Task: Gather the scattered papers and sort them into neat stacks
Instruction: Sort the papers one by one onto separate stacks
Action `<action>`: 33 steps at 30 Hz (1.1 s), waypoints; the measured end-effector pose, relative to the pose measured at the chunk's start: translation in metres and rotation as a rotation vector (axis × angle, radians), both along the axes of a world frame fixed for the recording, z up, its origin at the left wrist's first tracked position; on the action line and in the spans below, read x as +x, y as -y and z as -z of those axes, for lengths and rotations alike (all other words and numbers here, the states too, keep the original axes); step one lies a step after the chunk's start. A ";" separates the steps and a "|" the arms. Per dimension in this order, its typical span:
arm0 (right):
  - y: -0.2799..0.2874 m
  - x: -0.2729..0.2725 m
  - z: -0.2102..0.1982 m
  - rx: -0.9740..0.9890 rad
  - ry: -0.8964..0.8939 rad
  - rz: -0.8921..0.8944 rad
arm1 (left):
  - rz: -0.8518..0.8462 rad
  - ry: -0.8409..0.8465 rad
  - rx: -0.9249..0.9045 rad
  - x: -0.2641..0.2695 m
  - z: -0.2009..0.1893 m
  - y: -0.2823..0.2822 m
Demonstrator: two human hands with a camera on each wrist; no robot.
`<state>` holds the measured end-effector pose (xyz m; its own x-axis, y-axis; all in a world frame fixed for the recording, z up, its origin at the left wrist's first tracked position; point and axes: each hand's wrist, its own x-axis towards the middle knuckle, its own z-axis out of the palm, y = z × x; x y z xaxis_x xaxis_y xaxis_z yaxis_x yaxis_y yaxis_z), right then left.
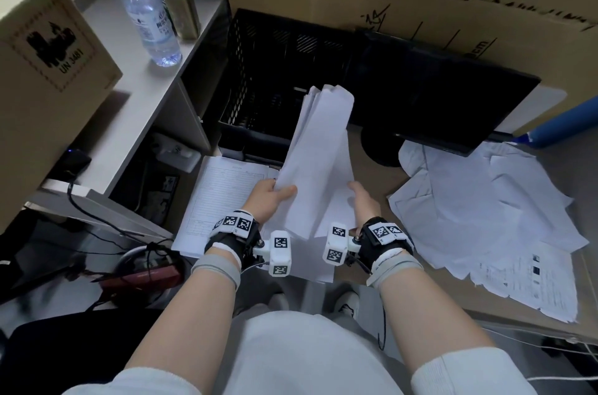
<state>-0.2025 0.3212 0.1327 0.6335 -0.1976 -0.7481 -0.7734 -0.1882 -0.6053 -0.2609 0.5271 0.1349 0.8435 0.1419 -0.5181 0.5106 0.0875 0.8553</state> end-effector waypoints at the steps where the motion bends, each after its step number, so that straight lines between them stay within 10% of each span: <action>1: -0.002 -0.002 0.003 -0.010 0.013 -0.011 | 0.011 -0.004 0.011 -0.001 0.000 -0.004; 20: 0.012 -0.057 0.078 -0.338 -0.170 -0.197 | -0.420 -0.033 0.301 -0.025 0.043 -0.034; 33: -0.021 -0.045 0.119 -0.348 -0.203 -0.405 | -0.386 -0.112 0.395 -0.055 0.055 -0.051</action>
<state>-0.2470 0.3421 0.0135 0.5604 -0.2249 -0.7971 -0.6922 -0.6556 -0.3017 -0.3163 0.5781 0.0801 0.6347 0.6308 -0.4464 0.5950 -0.0303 0.8032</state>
